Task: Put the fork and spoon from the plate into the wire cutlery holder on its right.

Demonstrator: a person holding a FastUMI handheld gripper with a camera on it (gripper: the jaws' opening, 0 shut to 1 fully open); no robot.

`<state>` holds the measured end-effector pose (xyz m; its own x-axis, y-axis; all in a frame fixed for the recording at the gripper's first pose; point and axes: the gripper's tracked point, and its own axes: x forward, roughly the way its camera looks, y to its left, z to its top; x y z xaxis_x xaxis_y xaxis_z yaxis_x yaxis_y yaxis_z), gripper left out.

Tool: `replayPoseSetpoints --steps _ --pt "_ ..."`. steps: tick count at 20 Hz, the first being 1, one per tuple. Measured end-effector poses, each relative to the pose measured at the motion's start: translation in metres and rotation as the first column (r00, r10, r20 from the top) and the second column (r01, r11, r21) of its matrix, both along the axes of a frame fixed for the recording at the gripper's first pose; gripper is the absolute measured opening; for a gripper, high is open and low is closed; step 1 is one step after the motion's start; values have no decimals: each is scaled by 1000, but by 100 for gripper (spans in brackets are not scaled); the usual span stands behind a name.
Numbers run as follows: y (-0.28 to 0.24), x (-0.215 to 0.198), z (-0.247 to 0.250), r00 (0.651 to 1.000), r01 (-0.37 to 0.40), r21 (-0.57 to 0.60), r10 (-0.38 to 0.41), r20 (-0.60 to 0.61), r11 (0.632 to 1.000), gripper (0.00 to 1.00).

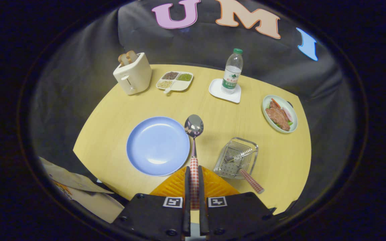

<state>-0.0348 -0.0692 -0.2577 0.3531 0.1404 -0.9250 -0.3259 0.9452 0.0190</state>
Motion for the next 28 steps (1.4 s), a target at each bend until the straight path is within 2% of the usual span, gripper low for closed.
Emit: replayPoseSetpoints --steps 4,7,13,22,25,28 --pt "-35 5 6 997 -69 -70 66 -44 995 13" --pt "-58 2 9 991 -95 -112 83 -106 989 13" --pt "-91 -7 9 966 -200 -188 161 -204 962 13" --pt "-106 -1 -7 883 -361 -226 253 -396 905 13" --pt "-109 5 -18 856 -394 -245 257 -448 886 13" --pt "-107 9 -25 843 -401 -247 249 -477 882 14"
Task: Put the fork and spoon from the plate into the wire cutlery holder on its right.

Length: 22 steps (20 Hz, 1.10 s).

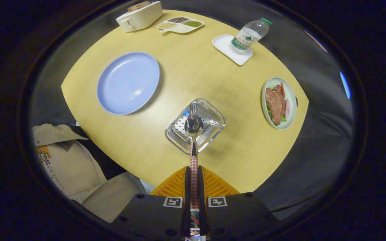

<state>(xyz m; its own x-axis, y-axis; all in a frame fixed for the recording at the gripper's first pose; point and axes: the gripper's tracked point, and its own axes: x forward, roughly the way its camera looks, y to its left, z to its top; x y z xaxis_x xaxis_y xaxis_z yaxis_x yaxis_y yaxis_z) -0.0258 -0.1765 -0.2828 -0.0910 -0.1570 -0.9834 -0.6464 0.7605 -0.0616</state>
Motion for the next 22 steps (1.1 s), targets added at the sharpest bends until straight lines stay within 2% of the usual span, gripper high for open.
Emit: replayPoseSetpoints --steps 5,12,16,19,22 --pt "1 3 -5 1000 16 -13 -16 -8 1000 16" --pt "0 11 2 997 55 3 -55 57 998 20" --pt "8 18 14 986 114 75 -122 116 991 66" --pt "19 23 32 961 157 155 -187 205 975 100" --pt "37 31 51 908 172 268 -258 329 948 99"
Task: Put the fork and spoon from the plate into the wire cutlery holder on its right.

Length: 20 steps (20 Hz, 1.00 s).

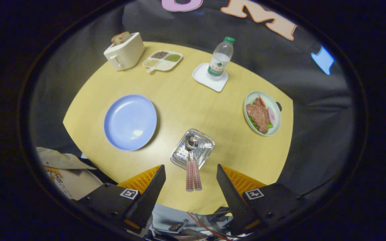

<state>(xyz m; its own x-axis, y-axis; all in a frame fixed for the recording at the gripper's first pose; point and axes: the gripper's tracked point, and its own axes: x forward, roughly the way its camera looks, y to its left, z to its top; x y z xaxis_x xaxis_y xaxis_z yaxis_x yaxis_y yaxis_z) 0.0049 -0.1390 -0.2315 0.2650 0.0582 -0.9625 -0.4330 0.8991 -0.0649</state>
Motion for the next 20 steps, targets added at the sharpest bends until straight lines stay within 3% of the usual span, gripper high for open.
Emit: replayPoseSetpoints --steps 3,7,13,15,17,20 --pt "17 2 19 984 78 96 -92 154 992 99" --pt "34 6 62 893 112 205 -189 408 972 99" --pt "59 -9 127 665 110 346 -327 671 932 98" --pt "64 -9 160 511 72 390 -370 776 918 98" --pt "65 -20 176 403 77 442 -433 806 894 98" --pt "54 -34 183 311 119 434 -449 838 893 98"
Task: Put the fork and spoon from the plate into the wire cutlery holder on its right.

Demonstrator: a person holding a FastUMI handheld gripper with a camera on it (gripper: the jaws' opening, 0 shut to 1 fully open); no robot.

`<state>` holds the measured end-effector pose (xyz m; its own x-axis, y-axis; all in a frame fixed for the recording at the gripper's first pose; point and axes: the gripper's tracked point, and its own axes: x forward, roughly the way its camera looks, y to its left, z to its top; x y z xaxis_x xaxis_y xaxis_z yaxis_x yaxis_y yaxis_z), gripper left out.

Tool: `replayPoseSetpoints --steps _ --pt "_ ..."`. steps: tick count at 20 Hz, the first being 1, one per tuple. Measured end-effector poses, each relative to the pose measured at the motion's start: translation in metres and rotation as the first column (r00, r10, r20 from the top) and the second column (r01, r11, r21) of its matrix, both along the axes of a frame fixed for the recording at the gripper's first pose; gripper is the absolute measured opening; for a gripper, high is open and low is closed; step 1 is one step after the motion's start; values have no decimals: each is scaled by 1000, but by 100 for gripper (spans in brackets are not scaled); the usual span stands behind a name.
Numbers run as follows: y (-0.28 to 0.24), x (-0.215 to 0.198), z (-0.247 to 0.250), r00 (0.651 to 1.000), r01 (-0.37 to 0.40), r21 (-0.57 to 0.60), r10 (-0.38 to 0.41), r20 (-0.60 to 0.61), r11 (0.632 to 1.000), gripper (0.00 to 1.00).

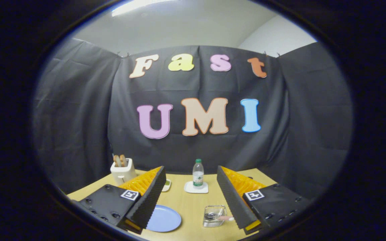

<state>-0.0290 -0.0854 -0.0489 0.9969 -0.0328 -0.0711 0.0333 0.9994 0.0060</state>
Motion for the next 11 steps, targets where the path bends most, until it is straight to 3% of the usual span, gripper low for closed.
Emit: replayPoseSetpoints --steps 6,11 --pt "-6 -15 20 994 62 3 -62 88 998 98" --pt "-17 -16 31 992 68 3 -68 105 998 98"
